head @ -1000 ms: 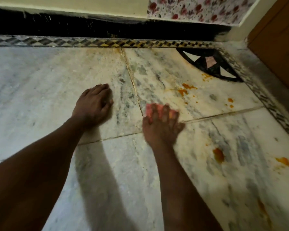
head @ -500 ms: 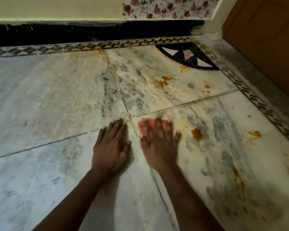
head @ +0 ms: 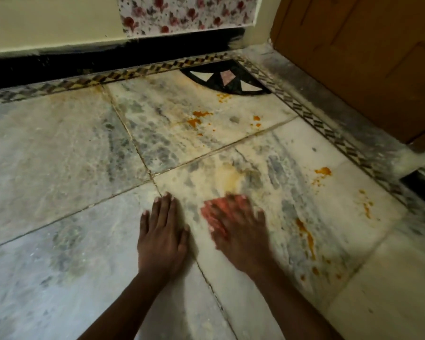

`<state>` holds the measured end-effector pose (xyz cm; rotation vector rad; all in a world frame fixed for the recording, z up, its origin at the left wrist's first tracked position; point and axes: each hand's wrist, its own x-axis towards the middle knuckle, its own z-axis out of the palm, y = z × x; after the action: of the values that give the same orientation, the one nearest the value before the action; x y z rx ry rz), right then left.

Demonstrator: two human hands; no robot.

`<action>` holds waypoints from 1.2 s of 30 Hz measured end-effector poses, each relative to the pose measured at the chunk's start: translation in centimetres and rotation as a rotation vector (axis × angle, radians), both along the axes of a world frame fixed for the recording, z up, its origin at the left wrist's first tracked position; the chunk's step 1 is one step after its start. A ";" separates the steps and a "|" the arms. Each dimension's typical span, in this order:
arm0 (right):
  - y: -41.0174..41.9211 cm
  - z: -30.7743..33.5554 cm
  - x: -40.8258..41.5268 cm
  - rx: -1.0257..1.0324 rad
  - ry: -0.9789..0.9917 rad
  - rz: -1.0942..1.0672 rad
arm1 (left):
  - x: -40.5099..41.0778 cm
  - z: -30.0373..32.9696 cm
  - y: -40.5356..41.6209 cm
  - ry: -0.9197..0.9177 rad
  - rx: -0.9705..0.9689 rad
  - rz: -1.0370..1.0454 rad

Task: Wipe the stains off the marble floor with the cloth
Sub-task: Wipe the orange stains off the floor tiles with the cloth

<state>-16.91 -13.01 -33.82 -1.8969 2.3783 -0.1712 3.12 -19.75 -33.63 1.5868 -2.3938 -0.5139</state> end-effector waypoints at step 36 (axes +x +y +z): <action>13.3 1.7 -8.6 0.129 -0.245 -0.745 | -3.5 -0.5 13.1 -0.114 0.003 -0.177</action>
<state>-25.54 0.24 -32.09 -0.8046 2.6992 -0.2696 -0.41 -6.68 -34.15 1.4494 -2.6351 -0.4704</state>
